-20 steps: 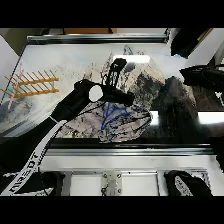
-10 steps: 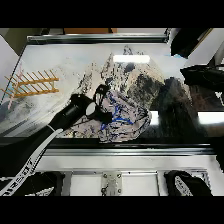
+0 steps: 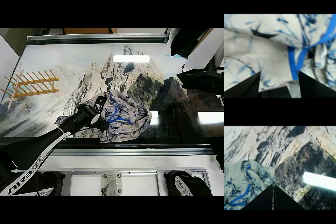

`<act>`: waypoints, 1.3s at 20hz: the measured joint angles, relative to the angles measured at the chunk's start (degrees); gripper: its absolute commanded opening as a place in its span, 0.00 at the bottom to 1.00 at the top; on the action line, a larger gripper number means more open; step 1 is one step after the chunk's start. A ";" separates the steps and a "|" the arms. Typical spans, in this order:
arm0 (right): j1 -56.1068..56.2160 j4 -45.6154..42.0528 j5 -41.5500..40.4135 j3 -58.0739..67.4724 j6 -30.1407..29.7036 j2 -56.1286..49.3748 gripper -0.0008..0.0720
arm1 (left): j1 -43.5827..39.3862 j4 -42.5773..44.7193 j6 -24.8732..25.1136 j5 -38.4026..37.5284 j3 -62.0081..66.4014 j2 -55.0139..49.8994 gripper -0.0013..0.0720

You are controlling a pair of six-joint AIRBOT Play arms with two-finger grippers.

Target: Fold the clothes and pants, and hang the long-sleeved shirts on hangers.

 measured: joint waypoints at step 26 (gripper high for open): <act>0.00 0.00 1.11 0.00 -0.02 0.00 0.03 | 2.80 1.90 -1.84 1.29 -0.02 -2.12 0.68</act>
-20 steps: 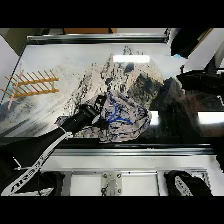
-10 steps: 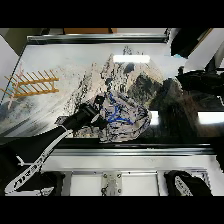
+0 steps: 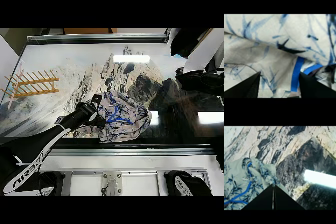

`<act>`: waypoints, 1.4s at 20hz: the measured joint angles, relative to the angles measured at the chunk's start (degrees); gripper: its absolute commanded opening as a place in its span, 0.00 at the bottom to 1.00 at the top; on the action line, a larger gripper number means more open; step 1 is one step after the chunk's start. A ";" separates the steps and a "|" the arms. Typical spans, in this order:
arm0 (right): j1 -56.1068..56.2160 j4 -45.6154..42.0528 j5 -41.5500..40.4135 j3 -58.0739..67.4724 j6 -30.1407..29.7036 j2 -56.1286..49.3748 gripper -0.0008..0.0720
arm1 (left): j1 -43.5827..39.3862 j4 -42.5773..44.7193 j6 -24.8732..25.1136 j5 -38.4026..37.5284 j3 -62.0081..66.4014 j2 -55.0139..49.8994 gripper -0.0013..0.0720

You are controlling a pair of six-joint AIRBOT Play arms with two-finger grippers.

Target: Fold the clothes and pants, and hang the long-sleeved shirts on hangers.

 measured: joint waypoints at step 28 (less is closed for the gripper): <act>15.69 -22.58 3.61 -3.67 11.74 -0.37 0.08 | 0.33 0.00 0.04 -0.13 -0.02 13.18 0.04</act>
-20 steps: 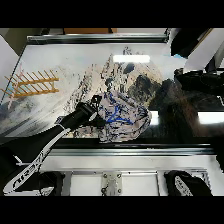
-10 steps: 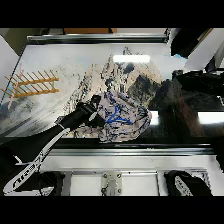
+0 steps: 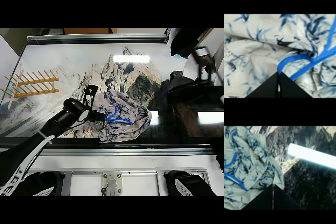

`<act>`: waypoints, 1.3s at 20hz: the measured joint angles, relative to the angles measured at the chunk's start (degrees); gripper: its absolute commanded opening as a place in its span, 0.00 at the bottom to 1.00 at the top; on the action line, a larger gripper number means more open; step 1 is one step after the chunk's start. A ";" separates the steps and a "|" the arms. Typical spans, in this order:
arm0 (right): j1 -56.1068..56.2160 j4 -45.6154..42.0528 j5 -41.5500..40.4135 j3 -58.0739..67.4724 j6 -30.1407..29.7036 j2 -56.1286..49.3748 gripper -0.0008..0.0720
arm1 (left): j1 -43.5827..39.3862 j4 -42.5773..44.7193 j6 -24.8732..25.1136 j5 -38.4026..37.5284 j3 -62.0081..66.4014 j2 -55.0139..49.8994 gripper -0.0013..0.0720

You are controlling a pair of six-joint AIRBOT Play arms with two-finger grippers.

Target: Fold the clothes and pants, and hang the long-sleeved shirts on hangers.

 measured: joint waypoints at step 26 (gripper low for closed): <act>26.21 -11.41 -13.81 -7.04 24.09 -22.91 0.61 | -0.48 -3.23 0.42 -6.32 0.00 14.16 0.04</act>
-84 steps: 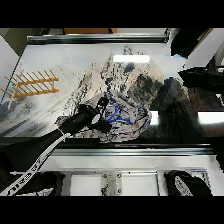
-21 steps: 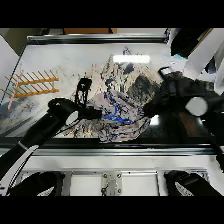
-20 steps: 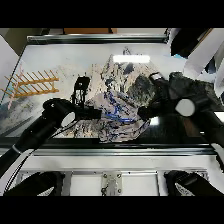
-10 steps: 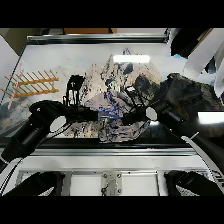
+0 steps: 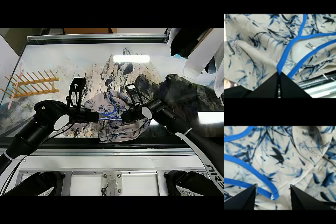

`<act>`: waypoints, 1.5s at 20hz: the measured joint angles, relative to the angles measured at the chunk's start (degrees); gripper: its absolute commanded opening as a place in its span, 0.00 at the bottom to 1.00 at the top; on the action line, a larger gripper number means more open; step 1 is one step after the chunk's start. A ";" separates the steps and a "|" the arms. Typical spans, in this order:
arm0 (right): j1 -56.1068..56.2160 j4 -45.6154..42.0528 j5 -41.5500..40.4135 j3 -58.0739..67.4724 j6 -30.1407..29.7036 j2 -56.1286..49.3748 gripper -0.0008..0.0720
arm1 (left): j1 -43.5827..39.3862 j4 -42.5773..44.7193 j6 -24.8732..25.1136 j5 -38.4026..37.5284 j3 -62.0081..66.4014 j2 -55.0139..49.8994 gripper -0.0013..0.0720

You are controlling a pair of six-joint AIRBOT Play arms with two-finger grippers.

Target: Fold the clothes and pants, and hang the long-sleeved shirts on hangers.

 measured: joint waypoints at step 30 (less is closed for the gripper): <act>-0.11 -12.13 -3.04 0.22 14.34 -7.13 0.03 | -0.02 0.04 0.24 -0.42 0.07 0.00 0.04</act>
